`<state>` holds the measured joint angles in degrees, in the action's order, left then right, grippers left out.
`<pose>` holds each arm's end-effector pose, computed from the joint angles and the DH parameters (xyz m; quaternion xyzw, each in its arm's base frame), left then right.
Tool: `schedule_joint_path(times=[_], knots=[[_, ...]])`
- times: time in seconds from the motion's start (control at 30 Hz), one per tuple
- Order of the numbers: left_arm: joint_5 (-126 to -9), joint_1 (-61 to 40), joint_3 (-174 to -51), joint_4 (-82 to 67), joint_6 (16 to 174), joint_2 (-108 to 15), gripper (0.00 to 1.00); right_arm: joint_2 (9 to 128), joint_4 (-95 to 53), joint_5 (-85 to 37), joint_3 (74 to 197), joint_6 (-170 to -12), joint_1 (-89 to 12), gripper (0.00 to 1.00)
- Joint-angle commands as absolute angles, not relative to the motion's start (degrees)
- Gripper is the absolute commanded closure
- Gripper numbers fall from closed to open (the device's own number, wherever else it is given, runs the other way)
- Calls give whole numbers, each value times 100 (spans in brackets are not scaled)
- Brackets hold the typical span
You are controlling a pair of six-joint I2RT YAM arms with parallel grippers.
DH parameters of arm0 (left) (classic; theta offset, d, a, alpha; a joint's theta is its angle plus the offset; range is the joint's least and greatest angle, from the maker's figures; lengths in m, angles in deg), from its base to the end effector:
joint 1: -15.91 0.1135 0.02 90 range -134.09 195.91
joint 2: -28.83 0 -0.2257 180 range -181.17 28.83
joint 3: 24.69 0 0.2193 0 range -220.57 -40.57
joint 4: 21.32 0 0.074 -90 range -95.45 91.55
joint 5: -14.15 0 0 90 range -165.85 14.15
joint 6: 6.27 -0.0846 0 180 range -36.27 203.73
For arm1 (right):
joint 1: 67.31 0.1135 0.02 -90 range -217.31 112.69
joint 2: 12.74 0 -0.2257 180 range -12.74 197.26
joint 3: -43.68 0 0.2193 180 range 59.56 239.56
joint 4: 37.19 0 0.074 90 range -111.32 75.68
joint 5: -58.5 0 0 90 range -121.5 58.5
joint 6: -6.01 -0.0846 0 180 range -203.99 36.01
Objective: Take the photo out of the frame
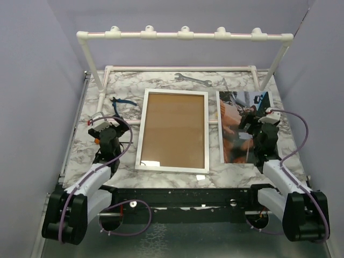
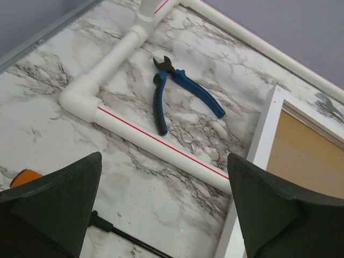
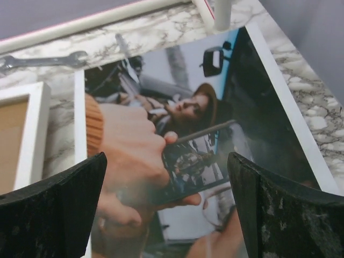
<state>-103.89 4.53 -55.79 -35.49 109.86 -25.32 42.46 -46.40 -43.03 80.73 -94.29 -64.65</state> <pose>0.2397 -0.0077 0.1876 -0.2508 0.7108 -0.0286 0.6566 0.2551 -0.0051 0.2061 0.1155 0.7502 -0.0029 0.6510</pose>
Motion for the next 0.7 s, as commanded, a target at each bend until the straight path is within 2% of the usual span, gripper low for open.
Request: schedule_joint_path(times=[0.0,0.27,0.4,0.47,0.5,0.53,0.67], knots=[[-10937,446,-5437,-4746,10046,-3184,1,4784,-6969,-4129,7165,-8796,-6553,5],[-10363,529,-5335,-6333,9194,-4657,1,6641,-8967,-4286,7025,-8650,-6691,14],[-10308,710,-5218,-7165,8839,-5239,1,7728,-10260,-4491,6962,-8737,-6704,12],[-10012,864,-5155,-7670,8787,-5529,1,7460,-9297,-4313,7193,-8748,-6704,11],[-9912,936,-5177,-7819,8793,-5706,1,7579,-9263,-4355,7324,-8781,-6700,2],[-9767,1007,-5204,-7950,8825,-5878,1,7692,-9682,-4355,7247,-8673,-6704,0],[-9331,1072,-5421,-8193,8739,-6519,1,7562,-9406,-4458,7262,-8753,-6704,0]])
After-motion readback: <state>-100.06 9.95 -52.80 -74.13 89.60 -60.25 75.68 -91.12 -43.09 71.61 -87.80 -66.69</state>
